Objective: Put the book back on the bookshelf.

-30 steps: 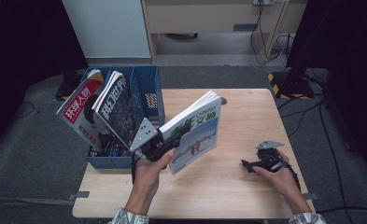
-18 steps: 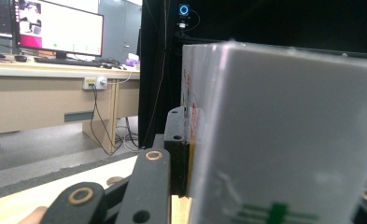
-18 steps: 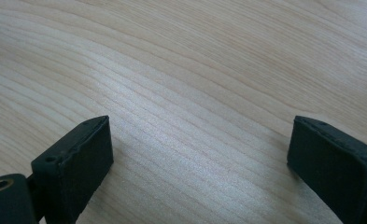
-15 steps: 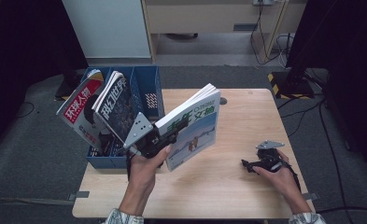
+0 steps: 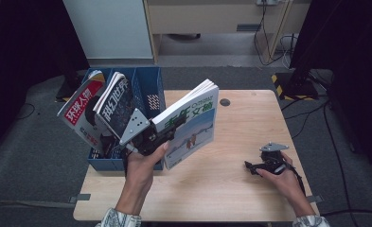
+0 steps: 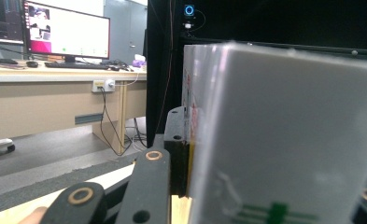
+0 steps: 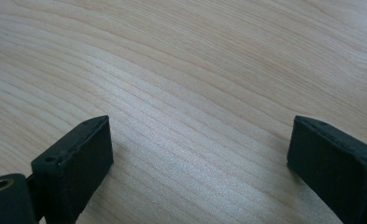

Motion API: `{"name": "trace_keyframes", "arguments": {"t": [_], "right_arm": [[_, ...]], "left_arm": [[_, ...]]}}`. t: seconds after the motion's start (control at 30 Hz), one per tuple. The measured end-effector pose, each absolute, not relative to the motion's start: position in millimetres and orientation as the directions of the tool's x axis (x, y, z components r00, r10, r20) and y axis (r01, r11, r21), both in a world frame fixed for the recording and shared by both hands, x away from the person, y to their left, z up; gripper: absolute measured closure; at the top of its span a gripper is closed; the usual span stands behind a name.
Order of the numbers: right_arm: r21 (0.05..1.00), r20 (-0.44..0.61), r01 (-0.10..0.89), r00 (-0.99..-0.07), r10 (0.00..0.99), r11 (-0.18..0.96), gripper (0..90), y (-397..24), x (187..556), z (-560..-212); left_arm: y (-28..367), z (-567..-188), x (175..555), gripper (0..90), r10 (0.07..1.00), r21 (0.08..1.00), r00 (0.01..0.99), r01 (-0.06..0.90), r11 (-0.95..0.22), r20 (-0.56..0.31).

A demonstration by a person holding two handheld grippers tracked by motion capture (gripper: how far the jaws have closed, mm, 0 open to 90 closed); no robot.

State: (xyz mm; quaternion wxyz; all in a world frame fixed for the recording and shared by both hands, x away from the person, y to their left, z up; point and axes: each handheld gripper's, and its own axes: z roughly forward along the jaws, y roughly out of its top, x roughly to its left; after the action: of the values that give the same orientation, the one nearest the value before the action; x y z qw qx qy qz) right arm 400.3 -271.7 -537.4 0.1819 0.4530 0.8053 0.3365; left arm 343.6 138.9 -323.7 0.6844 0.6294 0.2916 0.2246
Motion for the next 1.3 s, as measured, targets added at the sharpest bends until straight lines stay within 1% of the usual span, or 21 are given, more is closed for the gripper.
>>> {"name": "trace_keyframes", "arguments": {"t": [0.5, 1.3], "right_arm": [[0.712, 0.012, 0.602, -0.525, 0.851, 0.361, 7.1, -272, 400, -538], [0.712, 0.015, 0.603, -0.525, 0.851, 0.359, 7.0, -272, 400, -538]], "left_arm": [[139, -323, 347, 72.9, 0.677, 0.991, 0.726, 0.063, 0.116, -0.125], [170, -305, 342, 73.0, 0.716, 0.991, 0.689, 0.035, 0.129, -0.118]]}}
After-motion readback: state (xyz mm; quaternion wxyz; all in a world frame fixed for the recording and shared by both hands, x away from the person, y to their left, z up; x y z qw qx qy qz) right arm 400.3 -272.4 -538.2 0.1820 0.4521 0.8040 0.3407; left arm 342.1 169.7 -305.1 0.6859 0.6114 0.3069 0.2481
